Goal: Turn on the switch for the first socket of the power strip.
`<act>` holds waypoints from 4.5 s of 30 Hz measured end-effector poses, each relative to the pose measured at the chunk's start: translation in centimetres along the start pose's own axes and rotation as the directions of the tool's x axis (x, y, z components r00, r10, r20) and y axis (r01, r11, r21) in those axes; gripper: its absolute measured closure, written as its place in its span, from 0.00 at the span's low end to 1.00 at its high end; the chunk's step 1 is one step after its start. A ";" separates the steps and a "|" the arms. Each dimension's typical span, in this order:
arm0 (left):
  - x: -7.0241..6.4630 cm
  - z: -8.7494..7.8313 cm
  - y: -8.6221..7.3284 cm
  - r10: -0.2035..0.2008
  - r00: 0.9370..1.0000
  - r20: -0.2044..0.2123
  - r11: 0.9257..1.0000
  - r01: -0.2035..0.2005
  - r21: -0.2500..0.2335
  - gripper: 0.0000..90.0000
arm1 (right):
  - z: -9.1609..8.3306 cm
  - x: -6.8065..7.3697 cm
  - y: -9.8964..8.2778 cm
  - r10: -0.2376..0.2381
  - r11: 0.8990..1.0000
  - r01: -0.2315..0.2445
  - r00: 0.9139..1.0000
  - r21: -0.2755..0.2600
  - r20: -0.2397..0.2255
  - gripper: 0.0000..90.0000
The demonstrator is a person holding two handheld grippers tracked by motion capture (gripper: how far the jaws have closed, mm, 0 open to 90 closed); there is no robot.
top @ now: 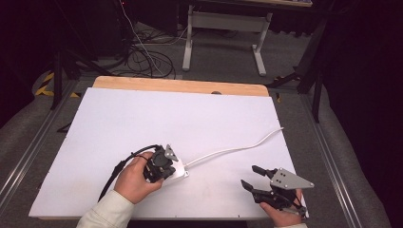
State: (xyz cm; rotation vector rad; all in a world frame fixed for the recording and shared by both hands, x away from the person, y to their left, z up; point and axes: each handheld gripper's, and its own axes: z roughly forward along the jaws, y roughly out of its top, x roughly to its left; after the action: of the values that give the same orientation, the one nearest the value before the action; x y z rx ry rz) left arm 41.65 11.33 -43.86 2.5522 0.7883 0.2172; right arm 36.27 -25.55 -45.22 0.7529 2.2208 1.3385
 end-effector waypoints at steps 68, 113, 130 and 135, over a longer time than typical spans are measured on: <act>-0.1 -7.6 -1.6 -0.015 1.000 -0.025 0.901 0.003 -0.433 0.40 | 0.0 -0.1 -0.1 0.003 1.000 -0.003 1.000 0.004 -0.002 0.42; 3.7 -8.7 -16.3 -0.044 0.997 -0.066 0.768 -0.008 -0.641 0.09 | 0.0 0.0 -0.1 -0.004 1.000 0.004 1.000 -0.004 -0.008 0.42; 4.2 -6.1 -19.5 -0.067 0.997 -0.034 0.798 0.033 -0.602 0.08 | 0.1 0.1 -0.1 -0.006 1.000 0.006 1.000 0.000 -0.007 0.42; 3.9 -5.6 -19.5 -0.063 0.997 -0.033 0.813 0.032 -0.581 0.08 | 0.1 0.0 -0.2 -0.007 1.000 0.007 1.000 0.004 -0.006 0.42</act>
State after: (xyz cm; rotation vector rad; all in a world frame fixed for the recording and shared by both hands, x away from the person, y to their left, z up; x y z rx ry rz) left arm 33.60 29.95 -48.02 1.9477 0.6722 0.4363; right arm 36.30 -25.55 -45.41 0.7422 2.2300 1.3348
